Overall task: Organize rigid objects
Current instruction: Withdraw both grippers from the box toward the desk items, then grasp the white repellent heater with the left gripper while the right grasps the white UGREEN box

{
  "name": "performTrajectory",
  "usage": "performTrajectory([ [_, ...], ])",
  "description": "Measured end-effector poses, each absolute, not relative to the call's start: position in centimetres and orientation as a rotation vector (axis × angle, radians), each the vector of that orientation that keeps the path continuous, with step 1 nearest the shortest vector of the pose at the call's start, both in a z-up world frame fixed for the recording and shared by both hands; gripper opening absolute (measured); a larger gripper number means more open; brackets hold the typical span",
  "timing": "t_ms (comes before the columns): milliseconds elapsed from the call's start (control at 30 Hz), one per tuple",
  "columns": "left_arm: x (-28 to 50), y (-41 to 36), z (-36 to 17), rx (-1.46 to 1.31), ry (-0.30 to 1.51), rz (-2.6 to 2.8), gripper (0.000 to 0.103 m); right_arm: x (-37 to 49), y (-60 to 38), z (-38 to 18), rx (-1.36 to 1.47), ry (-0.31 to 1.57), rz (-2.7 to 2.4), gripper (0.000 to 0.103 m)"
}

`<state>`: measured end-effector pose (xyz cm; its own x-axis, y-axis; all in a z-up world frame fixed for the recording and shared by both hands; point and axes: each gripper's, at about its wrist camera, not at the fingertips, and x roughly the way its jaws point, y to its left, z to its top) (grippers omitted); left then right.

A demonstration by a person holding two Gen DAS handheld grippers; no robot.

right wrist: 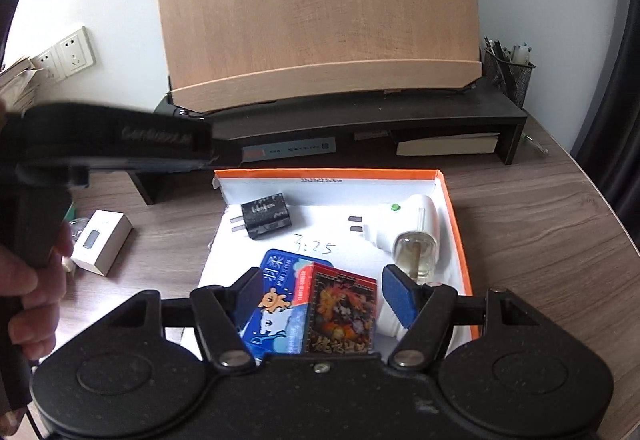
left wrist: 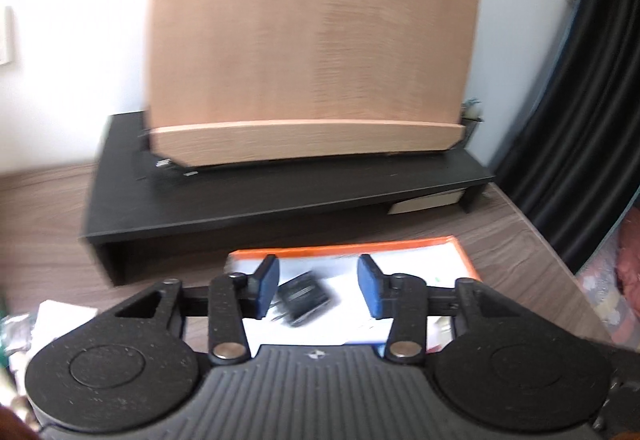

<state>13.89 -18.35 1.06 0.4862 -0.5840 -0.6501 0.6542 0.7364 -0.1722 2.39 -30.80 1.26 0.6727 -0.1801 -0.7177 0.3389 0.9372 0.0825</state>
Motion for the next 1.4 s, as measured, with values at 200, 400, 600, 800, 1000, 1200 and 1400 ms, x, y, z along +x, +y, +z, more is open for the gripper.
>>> performTrajectory([
  [200, 12.7, -14.0, 0.7, 0.082, 0.757, -0.651, 0.07, 2.4, -28.4, 1.8, 0.177, 0.765, -0.264, 0.08],
  [400, 12.1, -9.6, 0.5, 0.046, 0.769, -0.548, 0.076, 2.5, -25.5, 2.2, 0.151, 0.765, -0.204, 0.08],
  [600, 11.1, -5.3, 0.6, 0.024, 0.768, -0.45, 0.08, 2.9, -22.2, 2.3, 0.125, 0.763, -0.129, 0.08],
  [800, 10.7, -0.9, 0.6, -0.01, 0.767, -0.354, 0.081, 3.3, -19.3, 2.4, 0.103, 0.762, -0.057, 0.08],
  [1000, 10.9, 1.8, 0.3, -0.032, 0.768, -0.279, 0.083, 3.7, -17.4, 2.3, 0.095, 0.764, -0.017, 0.08],
  [1200, 12.2, 3.5, -0.6, -0.037, 0.764, -0.23, 0.098, 4.0, -16.8, 2.1, 0.101, 0.77, -0.02, 0.08],
  [1400, 15.8, 3.6, -3.0, 0.001, 0.805, -0.242, 0.102, 4.3, -17.1, 1.6, 0.115, 0.787, -0.054, 0.08],
])
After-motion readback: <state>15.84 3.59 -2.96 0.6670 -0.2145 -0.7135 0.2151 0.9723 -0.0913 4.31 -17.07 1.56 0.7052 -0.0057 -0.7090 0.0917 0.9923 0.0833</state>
